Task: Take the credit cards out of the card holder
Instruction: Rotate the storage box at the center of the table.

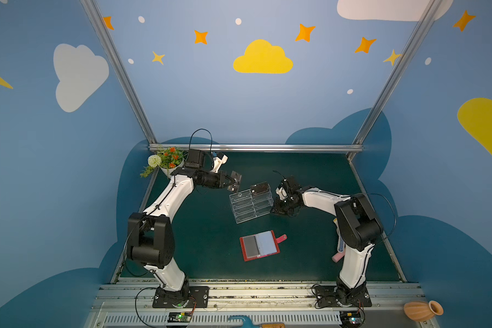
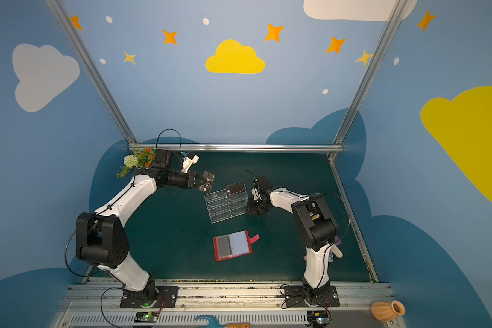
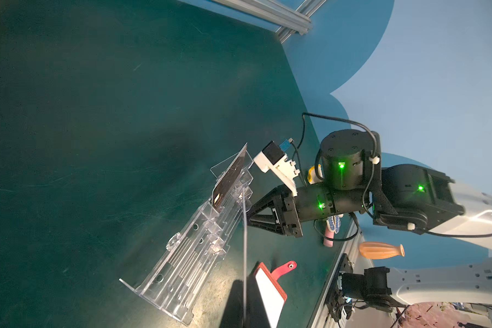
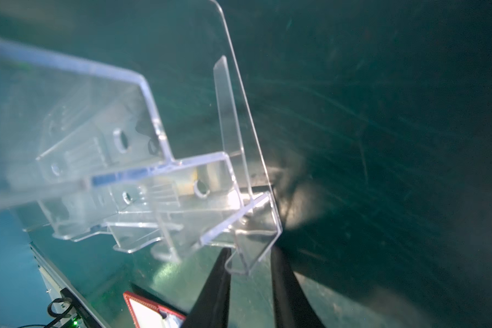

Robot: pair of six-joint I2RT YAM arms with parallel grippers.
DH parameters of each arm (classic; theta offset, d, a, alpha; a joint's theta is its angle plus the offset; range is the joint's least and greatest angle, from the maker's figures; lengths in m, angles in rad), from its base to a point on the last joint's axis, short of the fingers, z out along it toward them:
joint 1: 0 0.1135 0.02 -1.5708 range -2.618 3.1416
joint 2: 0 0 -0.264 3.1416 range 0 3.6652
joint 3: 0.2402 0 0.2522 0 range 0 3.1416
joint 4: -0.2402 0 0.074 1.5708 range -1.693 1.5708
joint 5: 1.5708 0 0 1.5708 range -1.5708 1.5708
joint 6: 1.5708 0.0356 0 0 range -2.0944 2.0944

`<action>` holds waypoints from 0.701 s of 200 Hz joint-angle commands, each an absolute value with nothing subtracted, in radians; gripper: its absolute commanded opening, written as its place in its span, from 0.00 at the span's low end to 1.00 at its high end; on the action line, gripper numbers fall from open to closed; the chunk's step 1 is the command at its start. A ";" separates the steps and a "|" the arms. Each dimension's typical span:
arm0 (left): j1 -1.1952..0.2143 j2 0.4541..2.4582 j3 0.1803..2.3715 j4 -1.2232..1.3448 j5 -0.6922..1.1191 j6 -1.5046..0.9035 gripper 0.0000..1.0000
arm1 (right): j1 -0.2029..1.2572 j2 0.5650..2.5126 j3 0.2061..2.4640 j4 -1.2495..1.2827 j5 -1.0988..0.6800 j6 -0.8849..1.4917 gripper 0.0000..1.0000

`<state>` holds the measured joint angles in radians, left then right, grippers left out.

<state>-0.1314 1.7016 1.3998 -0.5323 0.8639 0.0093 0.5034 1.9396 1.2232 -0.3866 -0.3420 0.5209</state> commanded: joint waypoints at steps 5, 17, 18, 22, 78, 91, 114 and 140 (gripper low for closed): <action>-0.130 1.739 1.449 -0.594 0.841 0.068 0.04 | 0.481 1.973 1.284 -0.435 -0.344 0.491 0.26; -0.130 1.749 1.457 -0.596 0.835 0.077 0.04 | 0.471 1.989 1.306 -0.437 -0.350 0.485 0.26; -0.129 1.749 1.458 -0.597 0.835 0.078 0.04 | 0.470 1.991 1.309 -0.438 -0.351 0.485 0.26; -0.130 1.752 1.460 -0.597 0.833 0.081 0.04 | 0.468 1.997 1.317 -0.442 -0.354 0.483 0.26; -0.129 1.804 1.526 -0.665 0.784 0.142 0.04 | 0.450 2.087 1.463 -0.487 -0.410 0.433 0.27; -0.129 1.815 1.538 -0.671 0.774 0.150 0.04 | 0.449 2.103 1.496 -0.505 -0.426 0.427 0.27; -0.130 1.829 1.551 -0.689 0.763 0.166 0.04 | 0.448 2.111 1.516 -0.496 -0.435 0.428 0.30; -0.130 1.832 1.542 -0.678 0.738 0.176 0.04 | 0.442 2.134 1.567 -0.510 -0.452 0.421 0.32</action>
<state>-0.1314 1.8175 1.5295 -0.6556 0.7662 0.1356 0.4496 2.1029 1.5143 -0.4808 -0.4164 0.4400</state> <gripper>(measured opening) 0.047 0.315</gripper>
